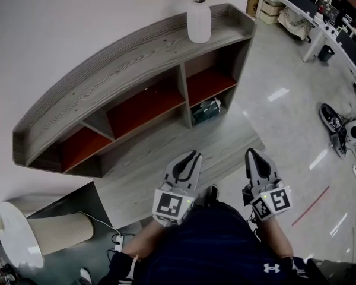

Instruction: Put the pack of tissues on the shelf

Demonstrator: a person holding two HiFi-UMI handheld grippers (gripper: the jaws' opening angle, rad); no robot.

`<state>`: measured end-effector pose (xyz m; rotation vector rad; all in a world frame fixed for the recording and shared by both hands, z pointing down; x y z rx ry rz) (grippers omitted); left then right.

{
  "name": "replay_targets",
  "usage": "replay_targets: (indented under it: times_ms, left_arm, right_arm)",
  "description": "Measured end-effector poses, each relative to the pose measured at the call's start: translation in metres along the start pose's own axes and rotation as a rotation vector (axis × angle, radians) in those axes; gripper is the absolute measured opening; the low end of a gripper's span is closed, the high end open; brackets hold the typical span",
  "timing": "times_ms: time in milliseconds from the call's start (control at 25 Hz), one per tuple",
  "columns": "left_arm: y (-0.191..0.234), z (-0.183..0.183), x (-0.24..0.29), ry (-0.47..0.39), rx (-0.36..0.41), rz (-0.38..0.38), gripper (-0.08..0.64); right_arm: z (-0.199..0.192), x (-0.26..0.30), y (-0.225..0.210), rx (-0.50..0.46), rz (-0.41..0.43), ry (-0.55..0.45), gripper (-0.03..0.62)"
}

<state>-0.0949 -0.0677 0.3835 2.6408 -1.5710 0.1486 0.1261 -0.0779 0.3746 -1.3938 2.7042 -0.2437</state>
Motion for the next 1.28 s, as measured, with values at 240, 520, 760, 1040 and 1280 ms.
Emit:
replay_targets:
  times_ms: [240, 520, 760, 1040, 1280]
  left_arm:
    - [-0.003, 0.005, -0.001, -0.05, -0.014, 0.002, 0.054]
    - [-0.002, 0.006, -0.001, -0.038, -0.004, -0.002, 0.054]
    - [0.0, 0.005, -0.002, -0.041, -0.009, 0.001, 0.054]
    - [0.0, 0.002, -0.001, -0.027, -0.01, -0.003, 0.054]
    - [0.002, 0.003, 0.01, -0.038, 0.012, -0.01, 0.054]
  right_arm:
    - [-0.001, -0.002, 0.002, 0.001, 0.005, 0.003, 0.011]
    - [0.001, 0.0, 0.002, -0.002, 0.009, -0.004, 0.011]
    - [-0.002, 0.0, 0.004, 0.001, 0.008, 0.003, 0.011]
    - [-0.003, 0.002, 0.005, 0.001, 0.012, 0.015, 0.011]
    - [-0.006, 0.008, 0.0, 0.0, 0.014, 0.008, 0.011]
Point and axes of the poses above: the fingertips, and each gripper's own axes: x forward along the fingers, y to its left, z out of its top, the point moved 7 cm from there along -x, backward along the fingers, and after that the axes turned 4 degrees about z, right-handed, at the moved point
